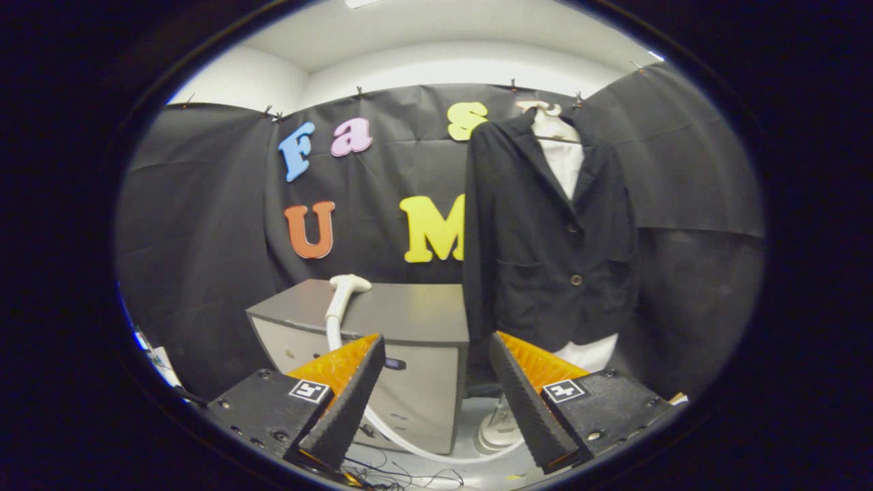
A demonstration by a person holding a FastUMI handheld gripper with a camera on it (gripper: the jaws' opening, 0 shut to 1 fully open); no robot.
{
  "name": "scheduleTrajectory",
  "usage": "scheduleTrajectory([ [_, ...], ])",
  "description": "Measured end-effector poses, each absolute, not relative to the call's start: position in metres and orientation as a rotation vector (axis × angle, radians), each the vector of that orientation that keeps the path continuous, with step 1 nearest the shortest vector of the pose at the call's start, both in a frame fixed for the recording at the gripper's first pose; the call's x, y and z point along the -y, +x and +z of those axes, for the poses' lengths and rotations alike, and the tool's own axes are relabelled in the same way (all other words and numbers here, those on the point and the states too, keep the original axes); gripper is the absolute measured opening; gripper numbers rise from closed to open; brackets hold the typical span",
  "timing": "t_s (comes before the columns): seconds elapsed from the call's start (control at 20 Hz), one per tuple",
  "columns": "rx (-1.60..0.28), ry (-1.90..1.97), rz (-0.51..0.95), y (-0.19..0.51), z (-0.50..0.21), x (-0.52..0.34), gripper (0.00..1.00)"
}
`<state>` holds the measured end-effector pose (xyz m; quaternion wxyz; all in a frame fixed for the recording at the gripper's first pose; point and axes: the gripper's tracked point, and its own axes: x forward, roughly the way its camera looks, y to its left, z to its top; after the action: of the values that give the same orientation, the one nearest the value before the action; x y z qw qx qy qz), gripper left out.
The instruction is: Iron the clothes twice with a garment steamer, once on the left side and once on the right side.
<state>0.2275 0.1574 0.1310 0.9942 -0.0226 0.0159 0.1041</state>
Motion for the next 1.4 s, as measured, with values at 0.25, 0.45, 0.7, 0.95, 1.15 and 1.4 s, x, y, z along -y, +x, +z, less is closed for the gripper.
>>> scheduleTrajectory([
  [0.25,-0.072,-0.096,0.344,0.302,0.145,-0.249,0.98],
  [0.45,-0.142,-0.146,0.416,0.360,0.131,-0.311,0.98],
  [0.7,-0.245,-0.214,0.458,0.426,0.099,-0.361,0.96],
  [0.95,-0.370,-0.236,0.499,0.458,0.057,-0.384,0.86],
  [1.15,-0.353,-0.251,0.514,0.466,0.060,-0.396,0.75],
  [1.4,-0.378,-0.184,0.517,0.476,0.060,-0.401,0.67],
])
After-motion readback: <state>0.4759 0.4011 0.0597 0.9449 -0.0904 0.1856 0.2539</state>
